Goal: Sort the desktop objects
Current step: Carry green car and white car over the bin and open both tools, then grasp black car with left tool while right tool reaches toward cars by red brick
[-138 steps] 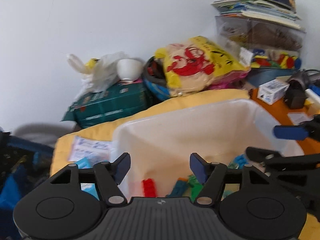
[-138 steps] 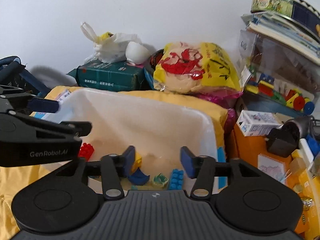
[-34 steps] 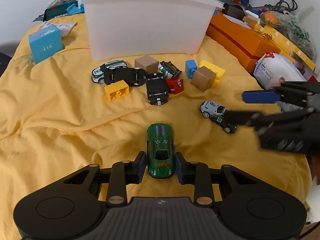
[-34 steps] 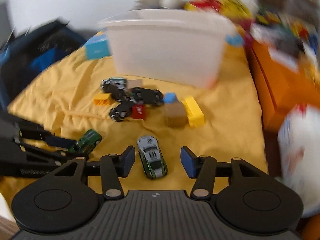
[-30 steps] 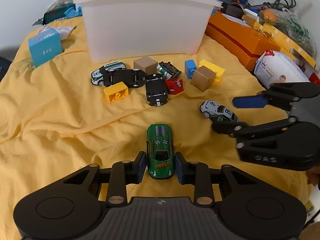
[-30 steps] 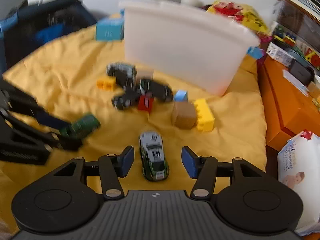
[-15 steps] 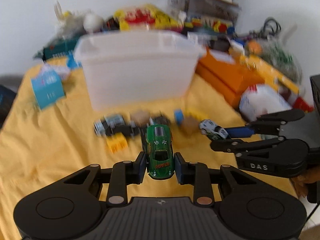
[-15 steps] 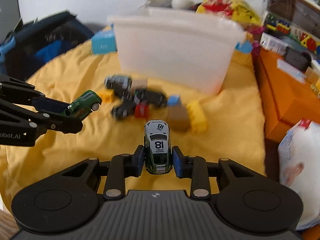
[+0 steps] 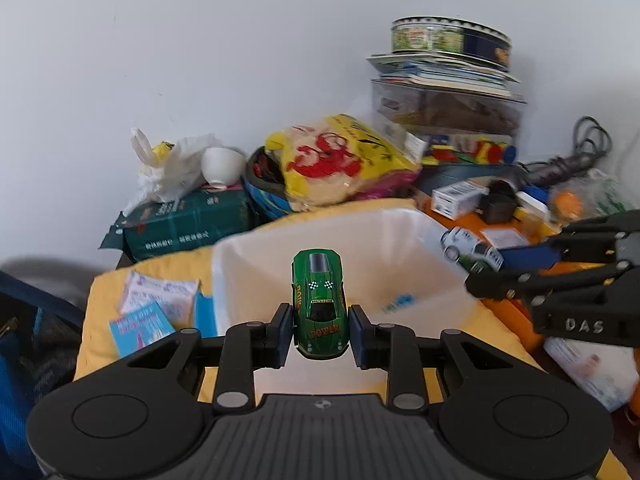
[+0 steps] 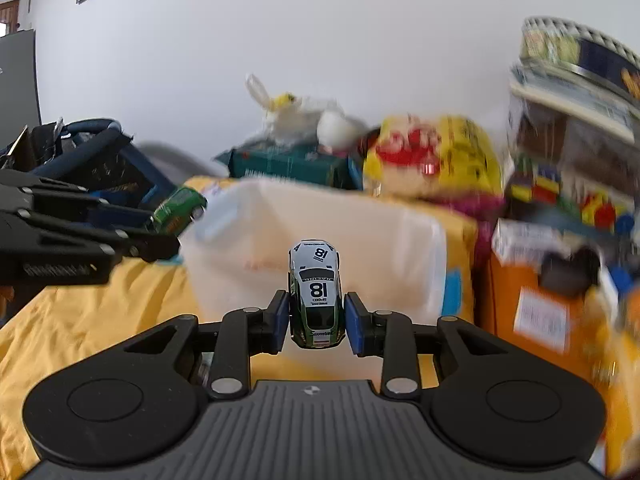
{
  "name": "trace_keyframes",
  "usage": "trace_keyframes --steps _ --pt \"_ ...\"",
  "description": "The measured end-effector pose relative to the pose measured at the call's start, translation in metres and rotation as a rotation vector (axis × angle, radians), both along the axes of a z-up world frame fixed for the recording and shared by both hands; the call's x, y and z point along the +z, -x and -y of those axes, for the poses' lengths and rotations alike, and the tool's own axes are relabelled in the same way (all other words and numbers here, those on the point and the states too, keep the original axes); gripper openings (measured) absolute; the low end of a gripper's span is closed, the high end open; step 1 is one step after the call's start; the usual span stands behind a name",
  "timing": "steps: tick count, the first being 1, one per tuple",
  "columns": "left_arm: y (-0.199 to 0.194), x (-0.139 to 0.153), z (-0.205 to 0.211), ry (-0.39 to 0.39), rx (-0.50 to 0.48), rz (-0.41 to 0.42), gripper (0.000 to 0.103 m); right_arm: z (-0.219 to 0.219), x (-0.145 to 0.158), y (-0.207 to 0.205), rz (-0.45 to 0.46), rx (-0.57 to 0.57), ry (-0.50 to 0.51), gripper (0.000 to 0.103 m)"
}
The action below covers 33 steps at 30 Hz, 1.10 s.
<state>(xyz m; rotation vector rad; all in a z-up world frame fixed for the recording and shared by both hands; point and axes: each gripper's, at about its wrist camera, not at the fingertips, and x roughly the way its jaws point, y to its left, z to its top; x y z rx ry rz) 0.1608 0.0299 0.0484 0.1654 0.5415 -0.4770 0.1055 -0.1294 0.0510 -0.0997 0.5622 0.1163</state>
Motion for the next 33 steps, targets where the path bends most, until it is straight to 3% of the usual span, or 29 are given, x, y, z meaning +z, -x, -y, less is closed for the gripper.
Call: trace_keyframes --steps 4,9,12,18,19,22,25,28,30,33 --pt "-0.036 0.000 0.010 -0.015 0.007 0.017 0.033 0.003 0.005 -0.036 -0.002 -0.050 -0.010 0.033" --pt "-0.072 -0.016 0.020 -0.058 0.044 -0.042 0.034 0.007 -0.012 -0.074 -0.057 -0.119 0.006 0.035" --pt "-0.075 -0.022 0.017 -0.030 0.043 -0.087 0.038 0.010 -0.020 -0.077 -0.057 -0.139 0.000 0.039" --pt "-0.045 -0.008 0.003 0.021 0.016 -0.035 0.042 0.011 -0.013 -0.055 0.001 -0.122 0.016 0.040" --pt "-0.035 -0.006 0.000 0.025 0.012 -0.023 0.047 0.011 -0.010 -0.049 0.014 -0.116 0.009 0.042" --pt "-0.013 -0.009 -0.007 0.035 -0.005 -0.023 0.048 0.012 -0.004 -0.032 0.034 -0.111 -0.003 0.051" --pt "0.010 -0.028 -0.013 0.032 -0.009 -0.063 0.048 0.009 -0.008 -0.011 0.046 -0.091 0.003 0.051" --pt "0.033 -0.069 -0.010 0.008 -0.021 -0.156 0.048 0.003 -0.026 0.011 0.032 -0.100 0.034 0.050" --pt "0.044 -0.098 0.003 -0.055 -0.055 -0.231 0.048 0.001 -0.041 0.024 -0.004 -0.118 0.031 0.051" --pt "0.055 -0.126 0.022 -0.165 -0.112 -0.269 0.048 0.000 -0.070 0.041 -0.092 -0.131 -0.011 0.050"
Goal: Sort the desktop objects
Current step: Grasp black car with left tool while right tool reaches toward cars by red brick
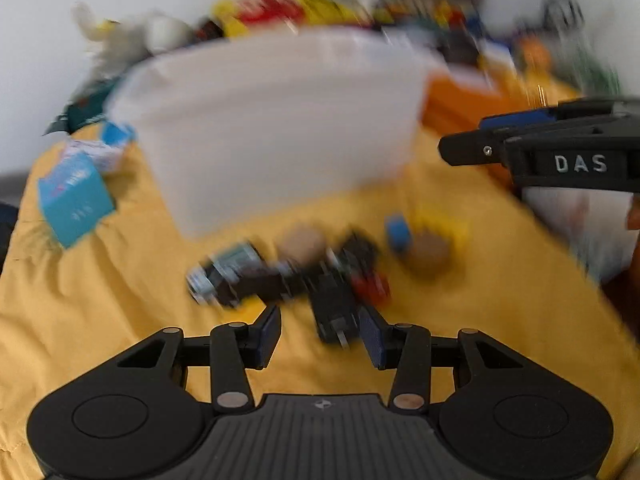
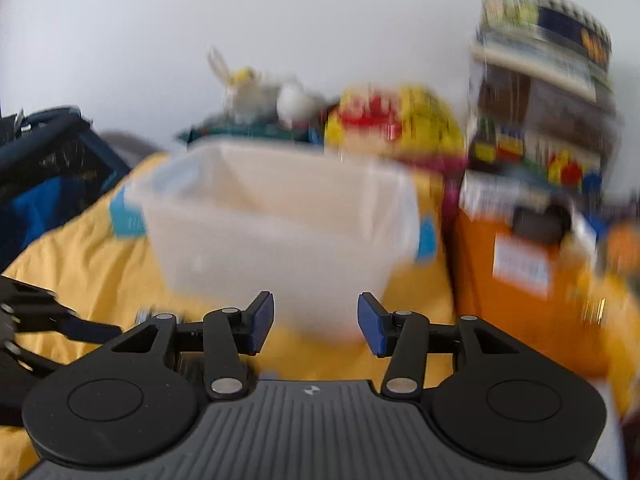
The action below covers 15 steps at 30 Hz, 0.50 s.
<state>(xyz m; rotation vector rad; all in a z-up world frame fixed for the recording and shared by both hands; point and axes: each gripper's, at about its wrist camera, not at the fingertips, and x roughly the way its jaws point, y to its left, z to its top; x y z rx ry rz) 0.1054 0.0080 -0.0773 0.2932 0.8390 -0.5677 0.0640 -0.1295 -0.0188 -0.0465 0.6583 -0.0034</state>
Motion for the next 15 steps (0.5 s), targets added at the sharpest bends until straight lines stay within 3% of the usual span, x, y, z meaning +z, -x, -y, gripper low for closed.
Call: trace_keyframes --steps 2,6,8,9,12,15 --pt "0.000 -0.009 0.010 -0.045 -0.037 -0.001 0.048 -0.001 -0.017 0.007 -0.063 -0.003 -0.019 0.049" --pt "-0.010 -0.016 0.019 -0.055 -0.054 -0.013 0.046 -0.003 -0.032 0.019 -0.120 -0.008 -0.046 0.049" --pt "-0.014 -0.022 0.022 -0.078 -0.067 -0.013 0.036 -0.005 -0.034 0.025 -0.125 -0.011 -0.035 0.049" --pt "-0.014 -0.023 0.023 -0.083 -0.073 -0.010 0.035 -0.006 -0.035 0.027 -0.126 -0.011 -0.031 0.049" --pt "-0.015 -0.022 0.015 -0.040 -0.066 -0.027 0.034 -0.009 -0.035 0.030 -0.131 0.002 -0.019 0.049" --pt "-0.003 -0.016 -0.002 0.033 -0.047 -0.093 0.034 -0.013 -0.037 0.034 -0.130 0.020 -0.014 0.049"
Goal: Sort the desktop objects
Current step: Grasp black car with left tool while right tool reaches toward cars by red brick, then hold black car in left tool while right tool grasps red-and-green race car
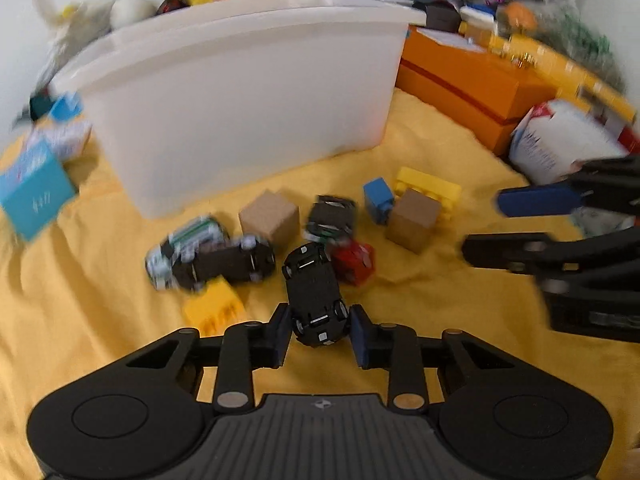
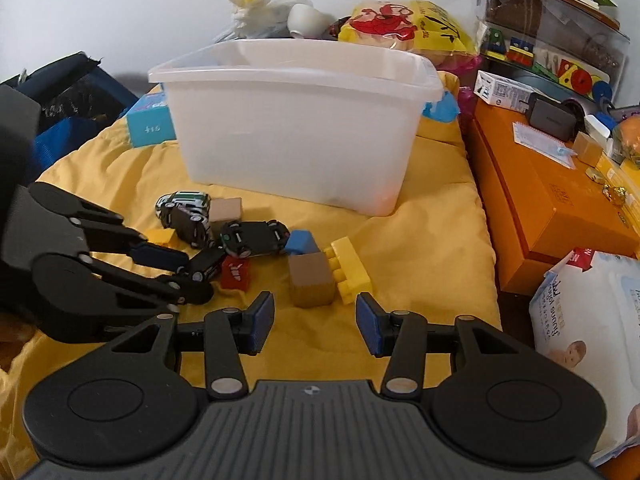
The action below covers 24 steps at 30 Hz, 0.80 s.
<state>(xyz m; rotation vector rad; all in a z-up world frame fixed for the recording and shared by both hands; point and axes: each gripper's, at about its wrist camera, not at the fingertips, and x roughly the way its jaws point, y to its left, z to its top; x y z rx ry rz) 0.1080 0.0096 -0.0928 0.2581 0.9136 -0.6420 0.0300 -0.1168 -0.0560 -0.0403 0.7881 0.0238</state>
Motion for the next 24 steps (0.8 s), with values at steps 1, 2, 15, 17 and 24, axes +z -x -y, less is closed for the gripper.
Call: trace_keyframes --steps 1,2,15,17,24 --pt "0.006 0.002 -0.008 0.033 0.012 -0.033 0.034 -0.002 -0.001 -0.001 0.000 0.009 0.000 0.049" --pt "0.013 0.002 -0.016 0.068 0.027 -0.077 0.034 -0.005 -0.001 -0.002 0.002 0.023 0.001 0.049" --pt "0.059 0.000 -0.051 0.115 0.153 -0.156 0.039 -0.080 -0.027 -0.059 0.005 0.320 0.265 0.048" --pt "0.062 0.003 -0.049 0.081 0.148 -0.119 0.040 -0.084 -0.036 -0.066 -0.013 0.295 0.318 0.044" --pt "0.069 0.013 -0.027 0.030 0.030 -0.030 0.042 -0.074 -0.042 -0.074 -0.009 0.279 0.361 0.030"
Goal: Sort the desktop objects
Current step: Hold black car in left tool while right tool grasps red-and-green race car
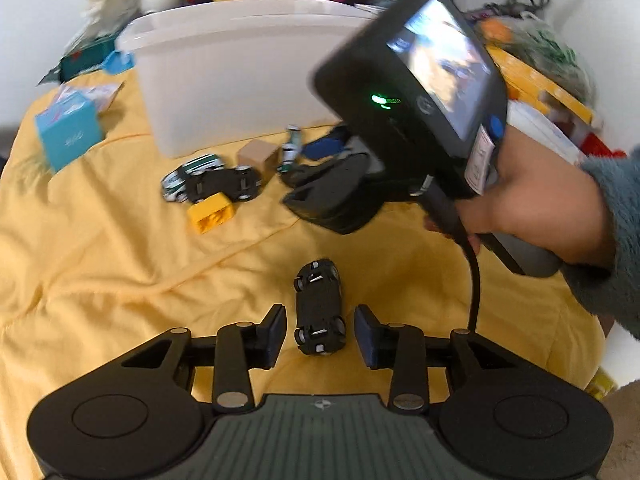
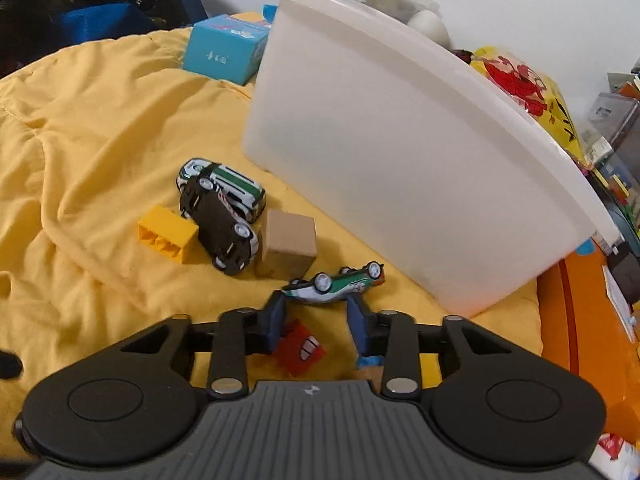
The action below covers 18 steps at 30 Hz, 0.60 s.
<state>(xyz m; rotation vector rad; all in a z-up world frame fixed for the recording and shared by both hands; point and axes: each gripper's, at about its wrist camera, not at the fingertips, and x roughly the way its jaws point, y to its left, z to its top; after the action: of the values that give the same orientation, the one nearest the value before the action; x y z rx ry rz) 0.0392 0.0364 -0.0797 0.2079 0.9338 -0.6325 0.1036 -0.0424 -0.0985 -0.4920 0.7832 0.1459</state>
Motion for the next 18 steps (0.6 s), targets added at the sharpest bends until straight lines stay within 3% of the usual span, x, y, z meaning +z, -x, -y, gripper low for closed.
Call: trace_keyframes --steps 2,5,7,13,16,18 --pt "-0.001 -0.002 0.002 0.007 -0.003 -0.013 0.042 0.003 0.008 0.001 -0.011 -0.010 -0.056 0.031" --pt "-0.006 -0.007 0.004 0.007 0.005 -0.022 0.042 0.025 0.027 0.005 0.000 -0.112 -0.260 0.050" --pt "-0.009 -0.013 0.006 -0.020 0.005 -0.024 0.041 0.040 0.034 0.003 0.002 -0.183 -0.371 0.050" --pt "-0.010 -0.016 0.000 -0.057 0.040 0.001 0.035 0.056 0.024 -0.021 -0.060 -0.383 -0.413 0.050" --pt "-0.009 -0.006 -0.008 0.028 0.029 -0.022 0.034 0.070 0.015 -0.025 -0.105 -0.480 -0.497 0.050" --pt "-0.010 -0.003 -0.010 0.086 0.013 -0.062 0.034 0.078 0.010 -0.032 -0.135 -0.483 -0.563 0.051"
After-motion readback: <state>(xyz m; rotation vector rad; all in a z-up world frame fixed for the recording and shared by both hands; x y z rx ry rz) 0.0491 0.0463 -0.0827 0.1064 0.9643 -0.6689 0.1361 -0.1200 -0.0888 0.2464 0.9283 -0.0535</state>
